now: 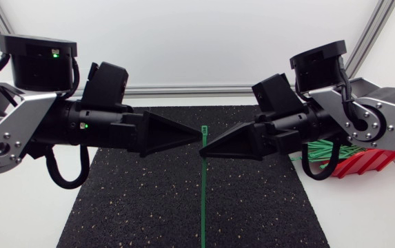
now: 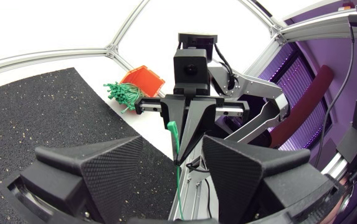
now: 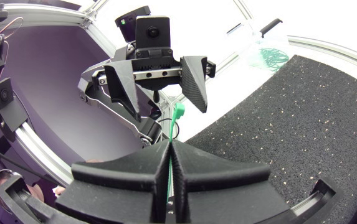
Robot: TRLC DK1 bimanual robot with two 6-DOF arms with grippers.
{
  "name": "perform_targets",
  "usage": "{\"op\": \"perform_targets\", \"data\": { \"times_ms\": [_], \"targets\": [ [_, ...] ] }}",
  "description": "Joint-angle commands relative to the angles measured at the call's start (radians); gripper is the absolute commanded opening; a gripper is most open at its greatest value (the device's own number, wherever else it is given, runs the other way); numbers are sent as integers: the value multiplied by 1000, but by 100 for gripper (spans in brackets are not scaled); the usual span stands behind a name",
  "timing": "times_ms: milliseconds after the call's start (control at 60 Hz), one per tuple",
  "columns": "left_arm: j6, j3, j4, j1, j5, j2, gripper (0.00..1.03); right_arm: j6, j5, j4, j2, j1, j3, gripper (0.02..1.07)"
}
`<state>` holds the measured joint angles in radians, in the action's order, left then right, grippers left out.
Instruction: Take a green cable tie from the red box, thread the tail through the head to close it, then place it in the transparent bin on the left.
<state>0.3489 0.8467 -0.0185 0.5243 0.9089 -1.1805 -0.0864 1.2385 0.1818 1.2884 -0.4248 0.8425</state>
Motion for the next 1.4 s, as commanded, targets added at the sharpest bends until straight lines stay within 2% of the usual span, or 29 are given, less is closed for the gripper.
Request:
{"op": "perform_targets", "data": {
  "times_ms": [0,133,283,333,800,933,1267,1383],
  "targets": [
    [30,34,-12,16,1,-21,55,-35,13,-15,3,-8,-26,8],
    [33,35,-21,23,1,-31,42,-36,16,-22,5,0,-33,8],
    [41,32,-34,25,1,-41,39,-38,22,-31,8,3,-34,8],
    [44,32,-35,26,1,-41,34,-49,24,-44,8,4,-37,8],
    [59,22,-55,56,1,-41,26,-104,21,-119,19,1,-56,8],
    [64,20,-61,56,1,-41,20,-105,21,-120,19,0,-56,8],
    [64,20,-64,54,1,-59,20,-105,19,-125,6,3,-62,8],
    [64,20,-66,52,1,-64,11,-105,18,-128,5,3,-63,8]
  ]
}}
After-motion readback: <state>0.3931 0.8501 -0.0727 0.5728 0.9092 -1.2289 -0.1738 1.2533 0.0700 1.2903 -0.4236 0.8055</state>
